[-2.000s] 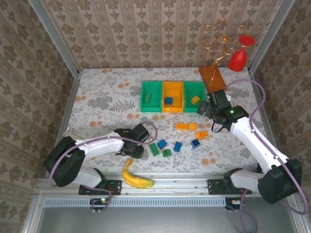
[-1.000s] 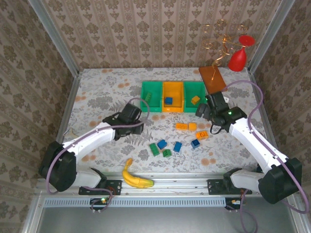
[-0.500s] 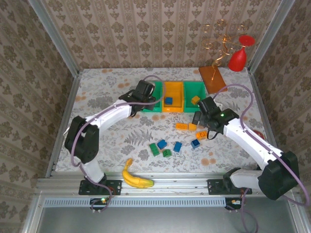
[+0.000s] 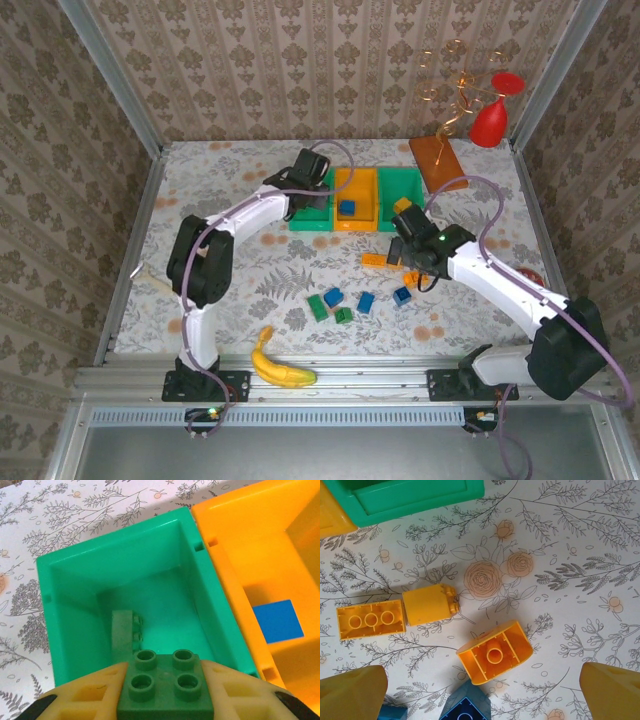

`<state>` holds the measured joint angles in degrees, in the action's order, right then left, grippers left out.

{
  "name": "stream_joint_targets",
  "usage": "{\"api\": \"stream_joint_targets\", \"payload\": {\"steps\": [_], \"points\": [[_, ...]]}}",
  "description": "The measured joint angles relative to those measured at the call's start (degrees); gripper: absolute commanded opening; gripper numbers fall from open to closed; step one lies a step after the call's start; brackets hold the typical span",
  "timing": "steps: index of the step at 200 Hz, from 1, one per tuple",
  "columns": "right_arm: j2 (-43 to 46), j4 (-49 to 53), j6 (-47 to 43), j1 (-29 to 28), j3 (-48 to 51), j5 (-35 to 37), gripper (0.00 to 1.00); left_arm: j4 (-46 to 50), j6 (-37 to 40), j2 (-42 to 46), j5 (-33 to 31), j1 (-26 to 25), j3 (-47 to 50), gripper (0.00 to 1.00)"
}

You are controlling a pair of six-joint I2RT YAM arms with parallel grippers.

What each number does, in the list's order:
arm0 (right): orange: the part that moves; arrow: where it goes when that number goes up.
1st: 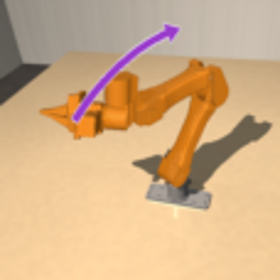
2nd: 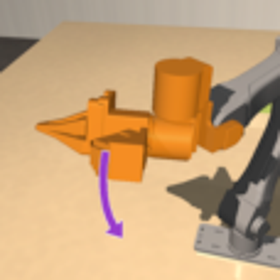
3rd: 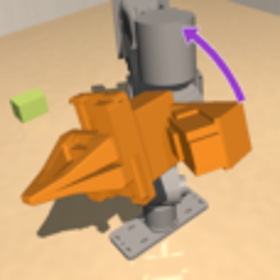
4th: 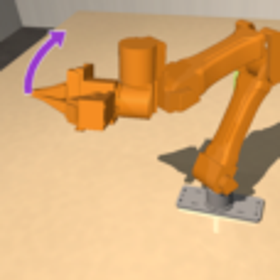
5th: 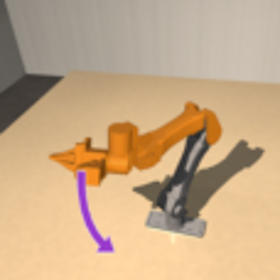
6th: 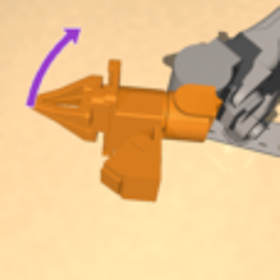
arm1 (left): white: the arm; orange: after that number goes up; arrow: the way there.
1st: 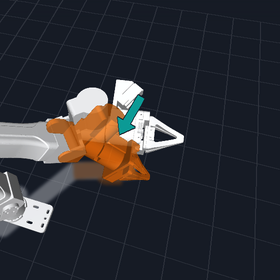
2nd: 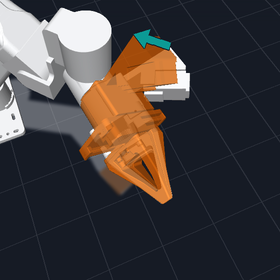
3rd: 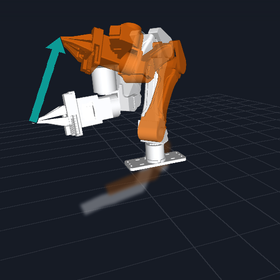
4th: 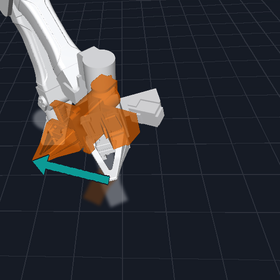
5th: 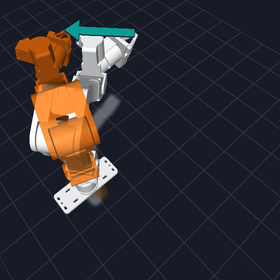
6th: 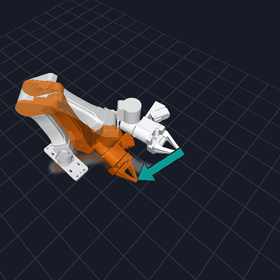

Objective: Sort the legos into containers by color
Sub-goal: Place the lego in the container, then pick up the lego from the bottom-center of the table.

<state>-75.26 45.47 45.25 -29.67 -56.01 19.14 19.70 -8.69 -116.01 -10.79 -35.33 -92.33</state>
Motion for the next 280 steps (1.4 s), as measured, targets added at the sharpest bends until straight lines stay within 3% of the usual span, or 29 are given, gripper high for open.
{"api": "stream_joint_targets", "payload": {"steps": [47,145,182,244,280], "points": [[-1.1,0.1,2.0,-2.6,1.2,-0.1,1.00,1.2,0.0,-3.1,0.0,0.6,-2.5,0.36],[-2.3,1.0,6.5,-6.7,4.8,-3.3,0.88,1.7,0.2,-2.3,0.1,0.7,-1.9,0.60],[-3.6,1.0,7.9,-8.5,4.9,-4.6,0.83,1.7,-0.3,2.9,0.3,0.7,1.7,0.71],[-7.0,-0.2,9.5,-8.9,6.0,-6.0,0.76,-0.1,-2.4,17.1,0.5,0.7,12.6,0.99],[-7.5,-1.8,9.9,-8.9,7.0,-7.1,0.75,-1.2,-4.2,23.9,0.4,0.9,20.9,1.00]]}}
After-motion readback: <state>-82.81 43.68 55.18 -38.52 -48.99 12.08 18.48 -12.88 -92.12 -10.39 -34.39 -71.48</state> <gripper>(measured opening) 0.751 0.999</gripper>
